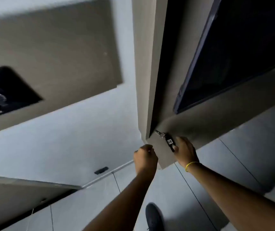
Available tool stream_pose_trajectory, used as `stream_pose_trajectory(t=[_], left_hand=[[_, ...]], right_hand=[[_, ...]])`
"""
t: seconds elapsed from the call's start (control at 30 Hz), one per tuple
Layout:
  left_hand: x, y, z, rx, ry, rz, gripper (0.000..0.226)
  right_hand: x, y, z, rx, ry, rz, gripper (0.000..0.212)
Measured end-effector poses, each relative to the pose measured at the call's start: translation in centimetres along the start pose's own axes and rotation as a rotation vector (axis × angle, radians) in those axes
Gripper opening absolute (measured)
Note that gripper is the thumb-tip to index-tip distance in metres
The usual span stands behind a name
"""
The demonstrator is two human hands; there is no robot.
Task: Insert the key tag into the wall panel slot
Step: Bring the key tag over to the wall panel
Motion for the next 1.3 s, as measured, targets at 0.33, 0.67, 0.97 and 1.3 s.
stream_pose_trajectory(t=[0.33,0.67,0.97,1.3], left_hand=[[2.7,8.9,-8.1,0.059,-0.192,0.165,0.023],[6.8,5.6,-5.4,0.167,-0.34,0.417,0.012],[0.3,-19.2,4.6,0.154,-0.053,0.558,0.018],[-14.4,-45.7,10.8,-0.114,0.47,0.466,0.015]], right_hand=[[-0.1,5.9,-5.6,-0.028,0.187,-0.238,0.025],[1.0,8.2,-0.3,0.221,0.481,-0.755,0.018],[19.2,-1.9,12.1,0.311,-0.025,-0.996,0.018],[44.0,-20.1,19.1,0.157,-0.769,-0.8,0.034]])
Point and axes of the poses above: each hand's wrist, its own z-axis away from the middle knuckle, its own y-axis out of the palm, x = y × z, the point moved 5 cm from there along -z, towards the middle knuckle, and after that the axes turned 7 degrees about z, right-handed, at the moved point
